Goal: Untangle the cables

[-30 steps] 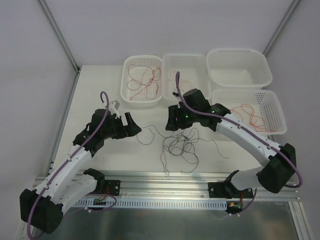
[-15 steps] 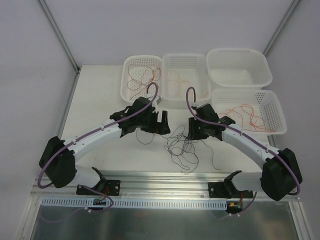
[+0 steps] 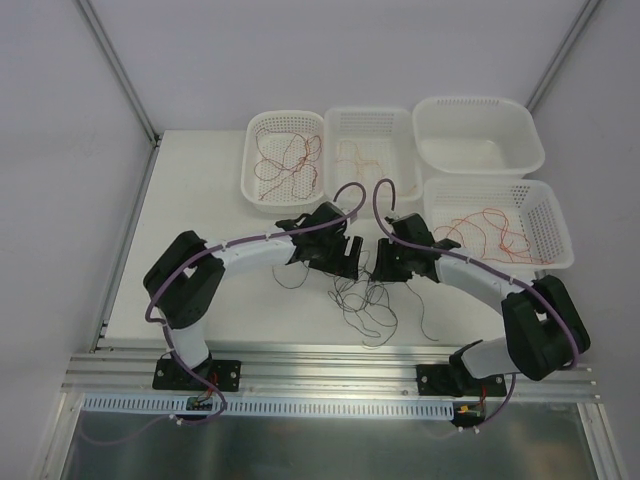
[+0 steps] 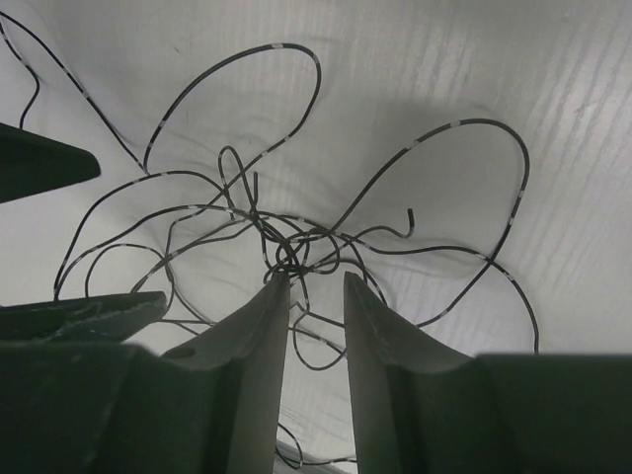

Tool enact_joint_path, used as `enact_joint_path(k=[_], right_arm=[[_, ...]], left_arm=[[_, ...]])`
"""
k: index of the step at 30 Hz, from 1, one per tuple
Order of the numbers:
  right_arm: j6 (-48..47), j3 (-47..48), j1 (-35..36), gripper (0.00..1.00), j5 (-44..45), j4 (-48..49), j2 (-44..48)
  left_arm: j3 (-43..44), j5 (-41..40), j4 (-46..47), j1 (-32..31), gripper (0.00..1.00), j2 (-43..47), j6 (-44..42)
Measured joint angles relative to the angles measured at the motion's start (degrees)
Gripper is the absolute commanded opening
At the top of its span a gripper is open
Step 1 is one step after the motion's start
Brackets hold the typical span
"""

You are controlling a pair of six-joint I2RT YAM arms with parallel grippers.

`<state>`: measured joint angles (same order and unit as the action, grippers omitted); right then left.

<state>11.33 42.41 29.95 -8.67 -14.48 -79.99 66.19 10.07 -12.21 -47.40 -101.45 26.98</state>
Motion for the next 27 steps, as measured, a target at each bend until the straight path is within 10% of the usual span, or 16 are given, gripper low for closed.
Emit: enact_joint_path(k=[18, 21, 27], right_arm=[[1.22, -1.09, -0.46, 0.21, -6.21, 7.06, -3.17], [1.44, -1.49, -0.46, 0.02, -6.84, 7.96, -3.39], [1.07, -1.99, -1.79, 0.01, -7.34, 6.36, -1.46]], left_arm=[[1.86, 0.37, 4.33, -0.63, 0.0, -4.7, 2.32], [1.53, 0.33, 5.11, -0.63, 0.0, -4.7, 2.62], [-2.51, -1.36, 6.36, 0.11, 0.0, -3.1, 4.02]])
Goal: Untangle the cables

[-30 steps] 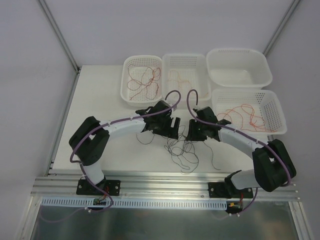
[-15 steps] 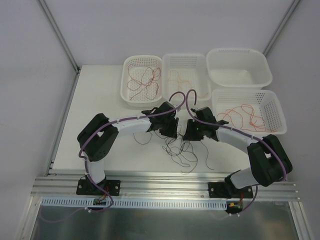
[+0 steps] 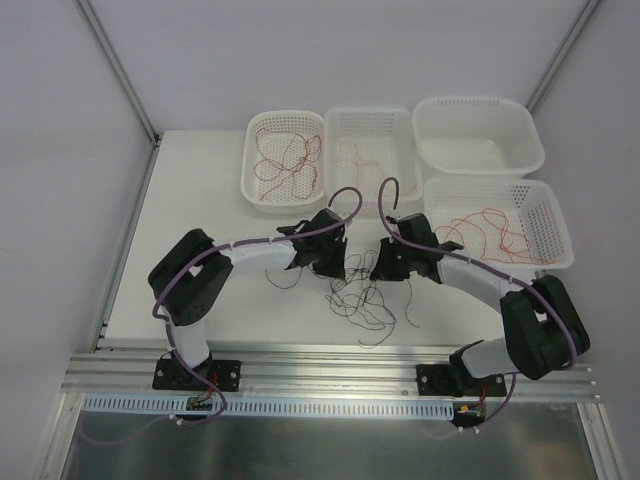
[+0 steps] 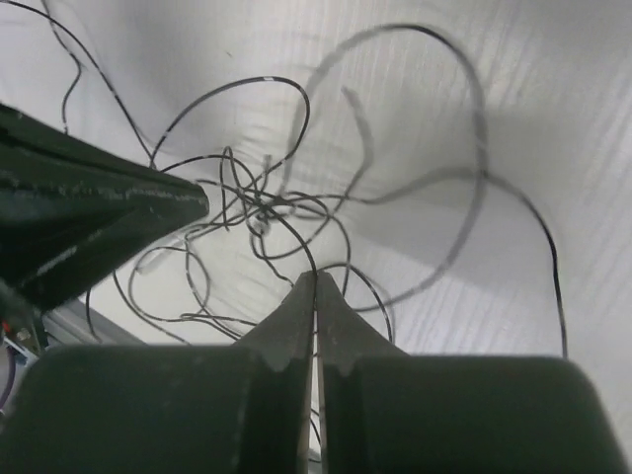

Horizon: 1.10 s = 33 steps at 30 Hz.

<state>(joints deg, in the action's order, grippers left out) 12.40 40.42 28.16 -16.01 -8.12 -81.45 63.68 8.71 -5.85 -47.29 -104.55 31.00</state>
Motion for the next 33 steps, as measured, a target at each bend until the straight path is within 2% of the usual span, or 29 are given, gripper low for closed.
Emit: enact_joint_path(k=[3, 9, 15, 19, 28, 33], right_arm=[[-0.94, 0.02, -2.4, 0.01, -1.05, -2.56, 5.07], [-4.28, 3.78, -9.42, 0.01, -2.95, -10.97, 16.87], [-6.62, 12.33, -14.97, 0.01, -4.92, -19.17, 22.97], [-7.13, 20.74, -18.95, 0.01, -6.12, -25.07, 25.73], [-5.57, 39.95, -26.47, 0.01, -11.39, -27.23, 28.74], [-2.62, 46.8, -28.22, 0.01, -15.43, -25.88, 26.6]], left_arm=[[-3.61, -0.07, 0.04, 2.45, 0.0, 3.61, 1.73], [-11.02, -0.98, -0.57, 12.98, 0.0, 17.31, 4.5], [-12.24, -3.91, -3.41, 16.57, 0.0, 28.87, 3.93], [-12.15, -9.88, -9.94, 21.22, 0.0, 35.28, 1.92], [-6.29, -28.04, -25.33, 39.32, 0.0, 42.93, -7.37], [-0.31, -36.35, -27.98, 42.6, 0.0, 44.26, -12.52]])
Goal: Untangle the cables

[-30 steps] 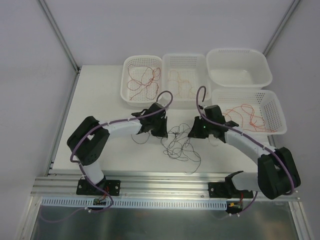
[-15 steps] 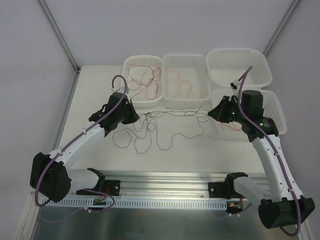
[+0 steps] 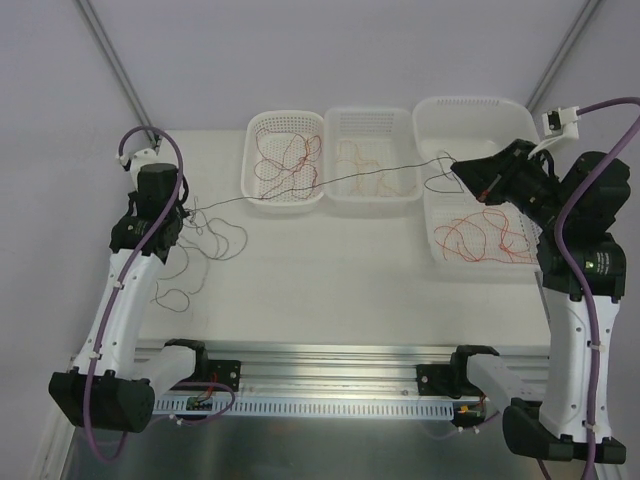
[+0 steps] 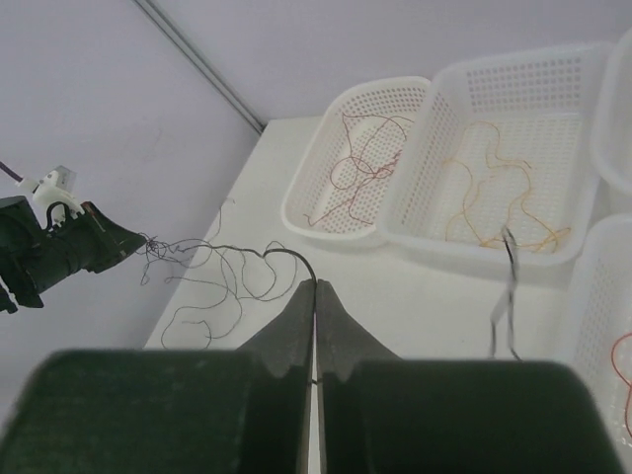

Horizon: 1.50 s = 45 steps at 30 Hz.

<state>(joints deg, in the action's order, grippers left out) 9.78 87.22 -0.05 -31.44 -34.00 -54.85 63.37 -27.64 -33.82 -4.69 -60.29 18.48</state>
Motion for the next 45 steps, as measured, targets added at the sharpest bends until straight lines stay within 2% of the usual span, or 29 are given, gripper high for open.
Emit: enact_joint_path(k=[4, 8, 14, 15, 17, 19, 20, 21, 23, 24, 27, 30, 33, 37, 42, 45], right_arm=[[2.38, 0.74, -0.5, 0.01, -3.28, 2.36, -0.98], [3.91, -4.33, -0.5, 0.01, -7.69, 4.74, -0.55], [0.28, -13.38, 2.21, 0.01, -8.0, 0.35, -1.38], [-0.39, -15.85, 3.54, 0.04, -7.37, -0.11, -1.42], [-1.57, -20.31, 5.77, 0.11, -5.14, -1.53, -1.75], [-2.84, -24.24, 9.18, 0.23, -1.86, -3.41, -3.21], [-3.43, -25.83, 11.26, 0.3, 0.42, -4.02, -4.28], [-3.93, -27.1, 13.66, 0.46, 2.49, -4.68, -5.42], [-5.05, -28.61, 17.86, 0.56, 6.23, -5.79, -7.48], [-5.42, -28.85, 19.5, 0.65, 7.58, -6.12, -8.11], [-6.45, -28.74, 23.28, 0.78, 10.01, -5.07, -8.44], [-7.02, -28.17, 27.21, 0.86, 9.75, -1.64, -8.87], [-7.37, -25.99, 32.11, 0.91, 7.37, 3.96, -12.39], [-7.69, -21.75, 37.73, 0.91, 2.6, 11.82, -21.9], [-7.89, -17.18, 42.93, 0.91, -1.9, 17.53, -33.4], [-7.93, -16.39, 45.16, 0.87, -2.49, 19.06, -37.03]], left_arm=[[1.88, -4.57, -0.13, 0.79, 0.0, 0.02, -2.84], [1.6, -5.18, -1.33, 1.01, 0.0, -0.94, -3.63], [-1.66, 4.28, -1.09, 1.03, 0.0, -1.11, -3.78], [-2.43, 6.93, -0.98, 1.03, 0.0, -1.11, -3.98], [-3.45, 11.58, -0.81, 1.03, 0.0, -0.92, -4.22], [-4.87, 17.27, -0.04, 1.03, 0.0, -0.09, -4.33], [-5.6, 19.47, 0.5, 1.03, 0.0, 0.39, -4.33], [-6.51, 22.67, 1.01, 1.03, 0.0, 1.01, -4.28], [-8.13, 27.67, 1.81, 0.94, 0.0, 2.01, -4.13], [-8.85, 30.01, 2.23, 0.87, 0.0, 2.38, -3.93], [-10.97, 34.8, 3.3, 0.0, 0.0, 3.13, -2.84], [-12.52, 37.77, 3.67, -1.49, 0.0, 3.69, -1.75], [-13.46, 39.69, 4.37, -3.08, 0.0, 4.33, -0.85], [-13.62, 40.72, 5.2, -5.16, 0.0, 4.63, 0.24], [-13.66, 40.76, 5.79, -7.04, 0.0, 4.94, 1.18], [-13.73, 40.74, 6.16, -7.78, 0.0, 5.07, 1.68]])
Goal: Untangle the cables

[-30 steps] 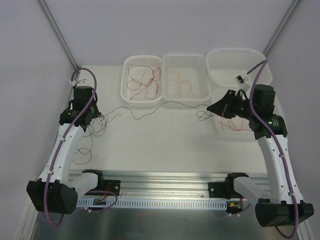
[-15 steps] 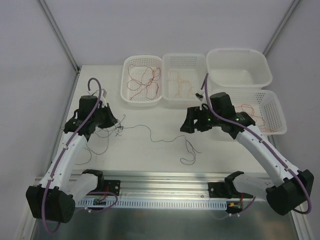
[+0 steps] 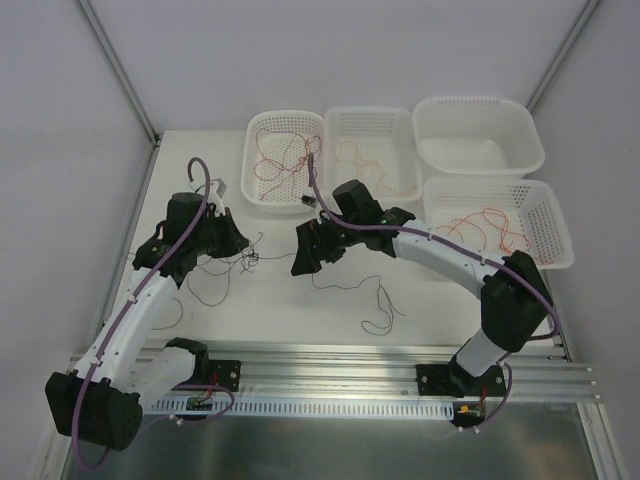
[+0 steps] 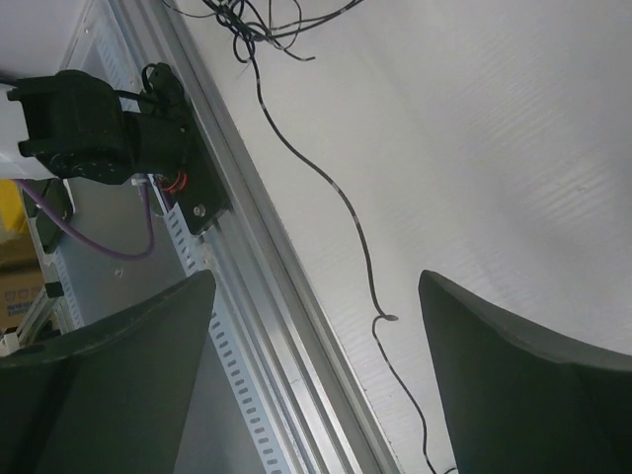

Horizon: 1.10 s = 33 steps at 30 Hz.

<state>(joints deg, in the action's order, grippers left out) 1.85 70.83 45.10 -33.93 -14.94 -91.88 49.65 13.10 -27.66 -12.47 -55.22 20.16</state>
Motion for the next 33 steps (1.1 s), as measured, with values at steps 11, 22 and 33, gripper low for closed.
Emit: enact_joint_path(k=[11, 22, 33], right_arm=[[-1.79, -0.02, 1.79, 0.01, -2.34, 0.24, -3.43], [-7.17, 5.79, 1.95, 0.01, -2.36, -9.99, 3.48], [-8.59, 8.02, 1.99, 0.01, -2.49, -15.08, 3.76]], left_arm=[[-1.68, -0.15, 0.7, -0.35, 0.3, 1.86, -0.33], [-4.94, 6.86, 4.96, -2.54, 0.9, 10.14, -6.95], [-12.79, 10.03, 18.95, -16.79, 0.87, 8.5, -15.19]])
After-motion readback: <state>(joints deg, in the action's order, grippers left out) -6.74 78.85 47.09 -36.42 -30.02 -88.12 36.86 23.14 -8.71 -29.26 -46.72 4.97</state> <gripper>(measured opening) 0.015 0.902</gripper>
